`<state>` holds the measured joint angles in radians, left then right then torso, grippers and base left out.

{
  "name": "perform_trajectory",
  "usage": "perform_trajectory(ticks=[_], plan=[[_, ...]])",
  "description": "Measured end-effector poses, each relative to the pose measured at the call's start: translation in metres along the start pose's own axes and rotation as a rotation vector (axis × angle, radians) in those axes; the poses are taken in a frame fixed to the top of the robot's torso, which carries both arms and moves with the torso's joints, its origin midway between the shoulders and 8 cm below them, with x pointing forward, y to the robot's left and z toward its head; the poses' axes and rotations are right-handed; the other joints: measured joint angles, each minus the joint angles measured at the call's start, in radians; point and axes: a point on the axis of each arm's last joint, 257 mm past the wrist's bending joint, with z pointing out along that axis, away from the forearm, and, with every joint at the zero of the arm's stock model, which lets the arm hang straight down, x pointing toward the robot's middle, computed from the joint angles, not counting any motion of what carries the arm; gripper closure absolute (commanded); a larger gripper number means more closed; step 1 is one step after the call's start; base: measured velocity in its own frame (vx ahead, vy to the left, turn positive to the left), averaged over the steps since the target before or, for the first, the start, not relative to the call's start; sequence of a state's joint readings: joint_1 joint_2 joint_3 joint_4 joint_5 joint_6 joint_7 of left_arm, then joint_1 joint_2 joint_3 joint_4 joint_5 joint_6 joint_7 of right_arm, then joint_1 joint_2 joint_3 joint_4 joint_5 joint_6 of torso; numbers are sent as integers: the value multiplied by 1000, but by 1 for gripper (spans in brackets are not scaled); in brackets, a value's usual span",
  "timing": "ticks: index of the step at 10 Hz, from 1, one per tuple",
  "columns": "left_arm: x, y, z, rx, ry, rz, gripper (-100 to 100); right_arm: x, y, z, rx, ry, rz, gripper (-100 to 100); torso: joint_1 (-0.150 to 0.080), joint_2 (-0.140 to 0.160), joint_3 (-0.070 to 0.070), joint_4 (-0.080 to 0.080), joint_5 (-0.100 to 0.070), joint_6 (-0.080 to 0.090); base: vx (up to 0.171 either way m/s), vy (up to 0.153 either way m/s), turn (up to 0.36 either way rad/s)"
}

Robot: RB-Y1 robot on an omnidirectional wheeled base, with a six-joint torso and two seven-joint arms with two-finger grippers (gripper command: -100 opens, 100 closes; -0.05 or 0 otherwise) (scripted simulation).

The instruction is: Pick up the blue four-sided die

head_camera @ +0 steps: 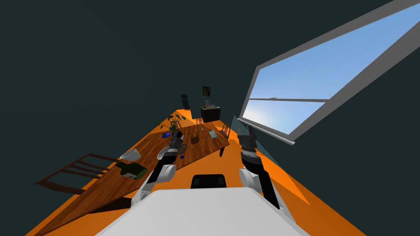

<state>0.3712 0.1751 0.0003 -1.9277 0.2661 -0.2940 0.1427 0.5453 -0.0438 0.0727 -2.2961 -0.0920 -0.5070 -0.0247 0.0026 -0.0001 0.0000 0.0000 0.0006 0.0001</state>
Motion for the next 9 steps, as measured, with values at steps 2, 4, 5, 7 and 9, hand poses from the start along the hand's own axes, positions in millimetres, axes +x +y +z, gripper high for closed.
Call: perform_trajectory(ticks=[2, 4, 5, 7, 9], plan=[[-12, 28, 2, -69, -20, -28, -100, 0, 0, 0, 0, 0, 0, 0, 0, 0, 0, 0, 0, -1, -12, 40, -96], [-27, 62, -2, -146, -48, -59, -100, 0, 0, 0, 0, 0, 0, 0, 1, 0, 0, 0, 0, 0, -22, 51, -165], [-33, 70, -2, -172, -58, -68, -100, 0, 0, 0, 0, 0, 0, 0, 1, 0, 0, 0, 0, -1, -17, 38, -155], [-42, 95, -7, -233, -81, -88, -100, 0, 0, 0, 0, 0, 0, 0, 0, 0, 0, 0, 0, -1, -16, 32, -114], [-54, 120, -12, -301, -111, -119, -100, 0, 0, 0, 0, 0, 0, 0, 1, 1, 0, 0, 0, 0, -27, 51, -171]])
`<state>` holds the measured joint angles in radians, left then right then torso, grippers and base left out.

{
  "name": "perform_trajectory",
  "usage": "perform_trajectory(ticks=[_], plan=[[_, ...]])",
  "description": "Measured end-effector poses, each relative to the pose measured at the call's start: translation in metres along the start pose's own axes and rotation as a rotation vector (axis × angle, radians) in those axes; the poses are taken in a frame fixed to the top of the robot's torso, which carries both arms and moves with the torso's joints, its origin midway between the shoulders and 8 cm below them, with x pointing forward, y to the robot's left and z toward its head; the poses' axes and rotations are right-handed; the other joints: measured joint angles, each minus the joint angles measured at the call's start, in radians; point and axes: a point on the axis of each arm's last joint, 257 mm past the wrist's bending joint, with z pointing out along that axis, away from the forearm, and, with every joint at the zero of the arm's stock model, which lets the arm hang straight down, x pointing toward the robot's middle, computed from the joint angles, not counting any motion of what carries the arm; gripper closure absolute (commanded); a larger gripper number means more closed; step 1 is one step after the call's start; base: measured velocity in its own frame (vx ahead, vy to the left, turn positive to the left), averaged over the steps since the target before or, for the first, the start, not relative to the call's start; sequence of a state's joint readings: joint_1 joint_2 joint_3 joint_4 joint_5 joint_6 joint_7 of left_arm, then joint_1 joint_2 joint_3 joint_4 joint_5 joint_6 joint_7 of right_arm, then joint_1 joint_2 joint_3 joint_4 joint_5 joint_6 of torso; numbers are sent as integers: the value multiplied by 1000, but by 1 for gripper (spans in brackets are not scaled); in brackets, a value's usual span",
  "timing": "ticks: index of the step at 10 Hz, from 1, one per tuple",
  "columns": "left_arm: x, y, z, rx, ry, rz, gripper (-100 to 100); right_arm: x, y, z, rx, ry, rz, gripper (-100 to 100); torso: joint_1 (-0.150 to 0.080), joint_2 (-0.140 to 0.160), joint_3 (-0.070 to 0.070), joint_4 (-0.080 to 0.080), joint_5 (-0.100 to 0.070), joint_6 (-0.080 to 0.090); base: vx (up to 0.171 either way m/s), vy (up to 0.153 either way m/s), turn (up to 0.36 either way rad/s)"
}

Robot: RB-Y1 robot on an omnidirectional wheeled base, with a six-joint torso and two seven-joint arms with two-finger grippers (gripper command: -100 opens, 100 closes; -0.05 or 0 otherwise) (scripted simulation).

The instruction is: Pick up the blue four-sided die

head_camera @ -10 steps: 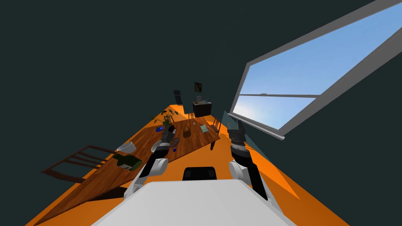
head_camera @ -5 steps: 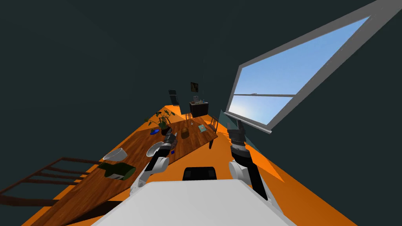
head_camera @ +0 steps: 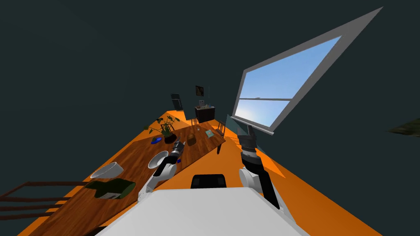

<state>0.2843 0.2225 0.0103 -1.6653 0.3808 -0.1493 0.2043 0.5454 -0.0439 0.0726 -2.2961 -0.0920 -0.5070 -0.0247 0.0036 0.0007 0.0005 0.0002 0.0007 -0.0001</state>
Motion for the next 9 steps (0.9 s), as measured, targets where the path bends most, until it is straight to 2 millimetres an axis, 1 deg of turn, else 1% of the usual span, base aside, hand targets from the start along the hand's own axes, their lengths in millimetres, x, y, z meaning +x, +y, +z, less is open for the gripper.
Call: perform_trajectory(ticks=[2, 4, 7, 8, 9], plan=[[-13, 25, 5, -60, -25, -21, -100, 0, 0, 0, 0, 0, 0, 0, -1, -1, 0, 0, 0, 0, -17, 28, -108], [-33, 45, 3, -122, -60, -40, -100, 0, 0, 0, 0, 0, 0, 0, -1, -1, -1, 0, 0, 0, -16, 35, -134], [-50, 80, -1, -205, -105, -65, -100, 0, 0, 0, 0, 0, 0, 0, -1, -1, 0, 0, 0, -1, -22, 31, -127], [-59, 88, 0, -231, -119, -75, -100, 0, 0, 0, 0, 0, 0, 0, -1, -1, 0, 0, 0, 0, -12, 26, -81], [-67, 98, -3, -259, -137, -84, -100, 0, 0, 0, 0, 0, 0, 0, -1, -1, -1, 0, 0, -1, -18, 31, -189]])
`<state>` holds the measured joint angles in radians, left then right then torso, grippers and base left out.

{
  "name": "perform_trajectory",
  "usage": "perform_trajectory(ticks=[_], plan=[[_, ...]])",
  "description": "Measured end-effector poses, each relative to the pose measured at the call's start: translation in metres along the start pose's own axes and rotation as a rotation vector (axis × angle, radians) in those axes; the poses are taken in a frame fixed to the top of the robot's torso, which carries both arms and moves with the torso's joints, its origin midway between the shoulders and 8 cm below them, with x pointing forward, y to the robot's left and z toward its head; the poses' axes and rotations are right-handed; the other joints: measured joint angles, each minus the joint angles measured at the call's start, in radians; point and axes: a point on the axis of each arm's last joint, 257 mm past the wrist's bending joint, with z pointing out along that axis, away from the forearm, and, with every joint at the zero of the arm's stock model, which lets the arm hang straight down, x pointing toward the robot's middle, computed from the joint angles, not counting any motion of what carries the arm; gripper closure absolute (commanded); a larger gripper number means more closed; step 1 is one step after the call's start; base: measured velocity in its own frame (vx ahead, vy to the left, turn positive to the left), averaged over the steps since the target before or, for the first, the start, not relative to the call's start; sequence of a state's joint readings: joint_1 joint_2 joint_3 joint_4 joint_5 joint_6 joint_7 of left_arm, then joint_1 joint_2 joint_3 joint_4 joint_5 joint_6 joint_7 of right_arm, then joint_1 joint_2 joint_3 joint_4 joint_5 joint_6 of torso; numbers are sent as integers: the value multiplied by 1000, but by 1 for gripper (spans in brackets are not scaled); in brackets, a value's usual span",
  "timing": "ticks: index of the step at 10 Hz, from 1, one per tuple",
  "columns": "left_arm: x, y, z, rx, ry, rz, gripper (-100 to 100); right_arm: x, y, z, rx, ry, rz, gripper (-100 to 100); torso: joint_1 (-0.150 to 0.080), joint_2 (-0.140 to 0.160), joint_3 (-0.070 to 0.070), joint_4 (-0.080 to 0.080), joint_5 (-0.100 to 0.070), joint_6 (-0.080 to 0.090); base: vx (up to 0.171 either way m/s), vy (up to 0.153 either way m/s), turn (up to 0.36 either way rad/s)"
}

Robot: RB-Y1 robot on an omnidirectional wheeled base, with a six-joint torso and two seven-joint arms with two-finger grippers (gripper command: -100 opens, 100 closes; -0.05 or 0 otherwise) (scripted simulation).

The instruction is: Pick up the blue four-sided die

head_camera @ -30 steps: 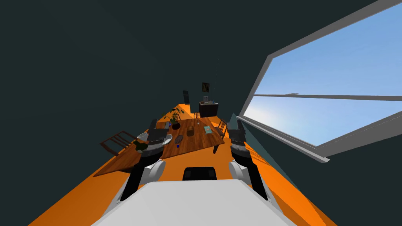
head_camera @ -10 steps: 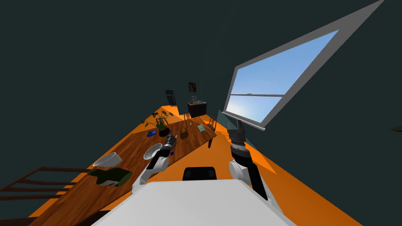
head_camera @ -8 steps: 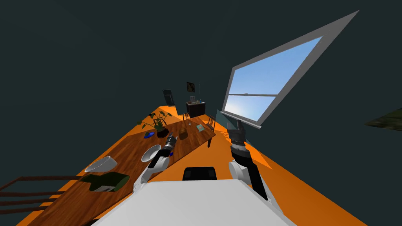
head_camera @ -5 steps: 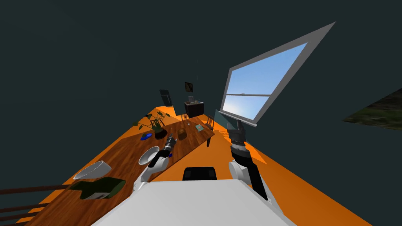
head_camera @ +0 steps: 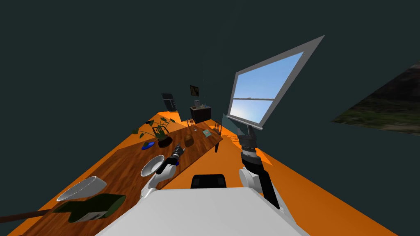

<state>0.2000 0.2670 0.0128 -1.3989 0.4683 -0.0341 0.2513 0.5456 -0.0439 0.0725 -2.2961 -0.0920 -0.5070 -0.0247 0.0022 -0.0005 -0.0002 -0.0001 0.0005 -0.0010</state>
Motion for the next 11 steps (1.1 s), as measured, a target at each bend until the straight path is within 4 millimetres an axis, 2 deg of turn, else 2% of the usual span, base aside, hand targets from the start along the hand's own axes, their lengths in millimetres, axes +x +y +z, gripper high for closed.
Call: perform_trajectory(ticks=[4, 9, 11], plan=[[-36, 41, 8, -113, -77, -38, -100, 0, 0, 0, 0, 0, 0, 0, 0, 0, 0, 0, 0, 0, -22, 31, -109], [-80, 81, 0, -241, -178, -92, -100, 0, 0, 0, 0, 0, 0, 0, 0, 1, 0, 0, 0, 0, -22, 28, -106], [-91, 95, -3, -275, -203, -102, -100, 0, 0, 0, 0, 0, 0, 0, -1, 0, 0, 0, 0, 0, -12, 14, -50]])
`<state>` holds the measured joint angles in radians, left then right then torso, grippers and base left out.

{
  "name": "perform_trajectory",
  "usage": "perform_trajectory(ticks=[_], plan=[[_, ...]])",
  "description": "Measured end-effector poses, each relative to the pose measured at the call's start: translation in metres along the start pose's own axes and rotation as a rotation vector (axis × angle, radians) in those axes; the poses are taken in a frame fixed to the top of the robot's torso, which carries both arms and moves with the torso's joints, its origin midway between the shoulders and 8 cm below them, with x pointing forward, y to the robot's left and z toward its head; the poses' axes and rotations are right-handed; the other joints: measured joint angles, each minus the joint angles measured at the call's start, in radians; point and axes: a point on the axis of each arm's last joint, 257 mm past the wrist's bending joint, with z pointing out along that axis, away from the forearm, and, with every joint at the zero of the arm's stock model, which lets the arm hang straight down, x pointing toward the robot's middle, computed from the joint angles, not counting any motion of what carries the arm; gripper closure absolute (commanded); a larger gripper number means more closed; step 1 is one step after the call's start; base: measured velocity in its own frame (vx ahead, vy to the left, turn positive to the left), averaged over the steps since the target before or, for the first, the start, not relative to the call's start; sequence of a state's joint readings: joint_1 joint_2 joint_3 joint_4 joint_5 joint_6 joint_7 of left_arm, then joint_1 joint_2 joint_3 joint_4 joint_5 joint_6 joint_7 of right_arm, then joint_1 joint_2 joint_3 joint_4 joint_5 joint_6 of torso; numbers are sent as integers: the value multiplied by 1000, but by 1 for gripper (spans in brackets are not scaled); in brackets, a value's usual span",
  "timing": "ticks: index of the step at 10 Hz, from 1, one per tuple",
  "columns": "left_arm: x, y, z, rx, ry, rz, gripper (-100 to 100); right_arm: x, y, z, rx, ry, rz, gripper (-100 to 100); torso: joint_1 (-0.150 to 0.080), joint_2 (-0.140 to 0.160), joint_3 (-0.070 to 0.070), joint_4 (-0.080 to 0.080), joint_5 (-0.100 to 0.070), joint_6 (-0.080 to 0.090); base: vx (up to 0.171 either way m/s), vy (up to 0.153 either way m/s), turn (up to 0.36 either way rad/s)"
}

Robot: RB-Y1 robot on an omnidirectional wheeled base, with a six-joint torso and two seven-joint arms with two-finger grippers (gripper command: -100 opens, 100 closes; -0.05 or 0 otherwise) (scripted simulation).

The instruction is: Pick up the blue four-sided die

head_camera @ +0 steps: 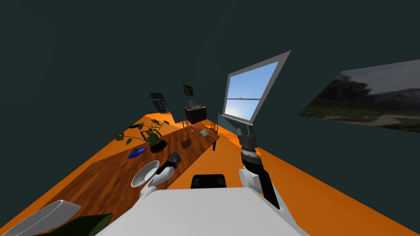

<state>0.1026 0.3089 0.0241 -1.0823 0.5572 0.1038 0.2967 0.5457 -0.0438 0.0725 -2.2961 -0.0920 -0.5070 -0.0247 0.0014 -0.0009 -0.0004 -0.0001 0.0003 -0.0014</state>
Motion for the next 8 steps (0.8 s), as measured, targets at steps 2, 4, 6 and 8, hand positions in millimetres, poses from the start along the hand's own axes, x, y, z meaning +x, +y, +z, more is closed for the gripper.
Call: perform_trajectory(ticks=[2, 4, 6, 8], plan=[[-15, 7, 2, -37, -33, -19, -100, 0, 0, 0, 0, 0, 0, 0, 0, 0, 0, 0, 0, 0, -13, 17, -55], [-29, 16, 5, -65, -60, -32, -100, 0, 0, 0, 0, 0, 0, 0, 0, 0, 0, 0, 0, 0, -20, 21, -155], [-49, 31, 4, -116, -108, -60, -100, 0, 0, 0, 0, 0, 0, 0, 1, 1, 1, 0, 0, 0, -32, 28, -123], [-67, 40, 3, -153, -148, -81, -100, 0, 0, 0, 0, 0, 0, 0, 1, 1, 0, 0, 0, 0, -19, 26, -85]])
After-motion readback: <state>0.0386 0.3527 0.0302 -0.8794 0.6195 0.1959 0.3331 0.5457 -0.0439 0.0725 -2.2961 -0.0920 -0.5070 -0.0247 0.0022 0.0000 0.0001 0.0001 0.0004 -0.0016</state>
